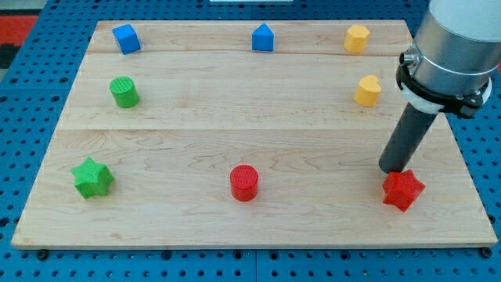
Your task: Point at the red star
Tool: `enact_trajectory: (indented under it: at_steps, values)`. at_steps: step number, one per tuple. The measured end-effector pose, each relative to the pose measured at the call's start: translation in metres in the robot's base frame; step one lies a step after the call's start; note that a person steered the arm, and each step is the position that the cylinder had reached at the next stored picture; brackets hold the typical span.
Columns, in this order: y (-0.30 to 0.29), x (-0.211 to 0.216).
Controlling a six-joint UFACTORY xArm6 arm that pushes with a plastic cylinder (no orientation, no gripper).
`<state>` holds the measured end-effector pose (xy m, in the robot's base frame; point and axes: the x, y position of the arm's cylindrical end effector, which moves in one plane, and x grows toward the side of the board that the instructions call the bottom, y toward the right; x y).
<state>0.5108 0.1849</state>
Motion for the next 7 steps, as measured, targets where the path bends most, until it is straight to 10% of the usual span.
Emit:
enact_trajectory:
  at_steps: [2,7]
  values:
    - [0.045,-0.028]
    - [0.137,0.083]
